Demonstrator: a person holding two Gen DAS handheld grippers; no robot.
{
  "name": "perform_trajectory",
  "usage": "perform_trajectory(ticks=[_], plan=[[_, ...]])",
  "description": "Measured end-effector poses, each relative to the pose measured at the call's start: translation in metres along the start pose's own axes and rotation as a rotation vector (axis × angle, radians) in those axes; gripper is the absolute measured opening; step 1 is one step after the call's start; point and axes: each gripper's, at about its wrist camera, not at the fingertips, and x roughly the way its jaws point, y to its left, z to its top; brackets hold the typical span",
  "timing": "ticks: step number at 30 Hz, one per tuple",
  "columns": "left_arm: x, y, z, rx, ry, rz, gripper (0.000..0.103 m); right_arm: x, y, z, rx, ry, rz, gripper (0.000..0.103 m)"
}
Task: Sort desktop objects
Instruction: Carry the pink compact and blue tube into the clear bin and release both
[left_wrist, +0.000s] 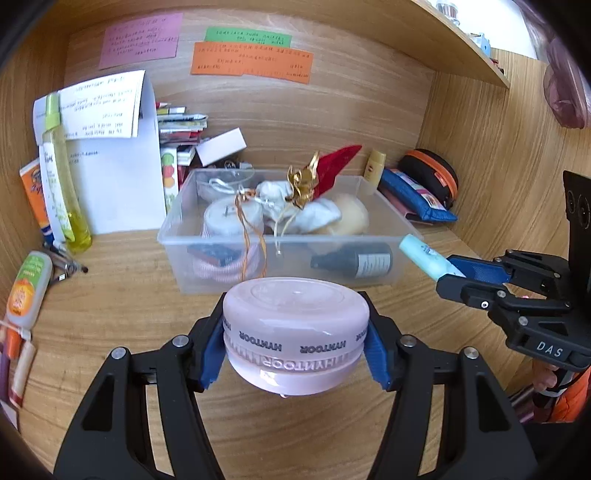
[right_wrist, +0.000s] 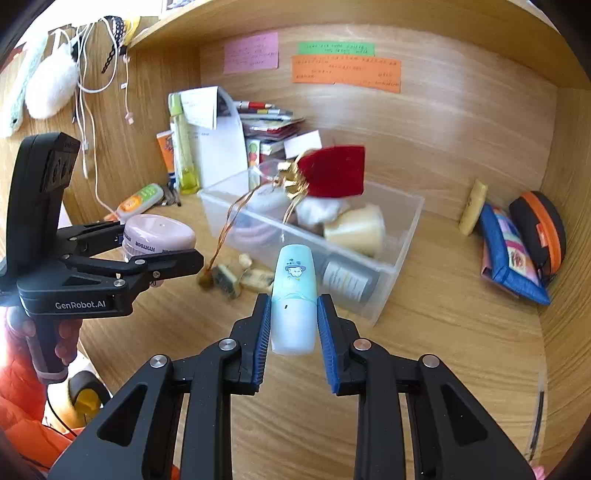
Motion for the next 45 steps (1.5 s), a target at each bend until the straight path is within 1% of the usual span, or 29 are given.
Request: perform_trajectory(ticks=[8,20,27,31,35,45], plan=[[0.011,0.008,0.022,0.000,-0.007,-0.005,0.063,0.005,-0.016,0.018,0.023,-0.024,-0.009,0.023],[0.025,0.025,0.057,-0.004,-0.013,-0.003,0.063,0.022,-0.040,0.045,0.047,-0.031,-0.018,0.023],[0.038,0.027,0.070,0.006,-0.007,-0.009,0.063,0.036,-0.053,0.056,0.061,-0.021,-0.025,0.023],[0.049,0.024,0.075,0.012,0.005,-0.019,0.063,0.044,-0.060,0.059,0.072,-0.008,-0.028,0.023],[0.065,0.022,0.078,0.013,0.032,-0.036,0.063,0.056,-0.067,0.061,0.074,0.014,-0.022,0.023],[0.096,0.016,0.075,0.025,0.104,-0.067,0.063,0.089,-0.068,0.060,0.058,0.082,-0.001,0.023]])
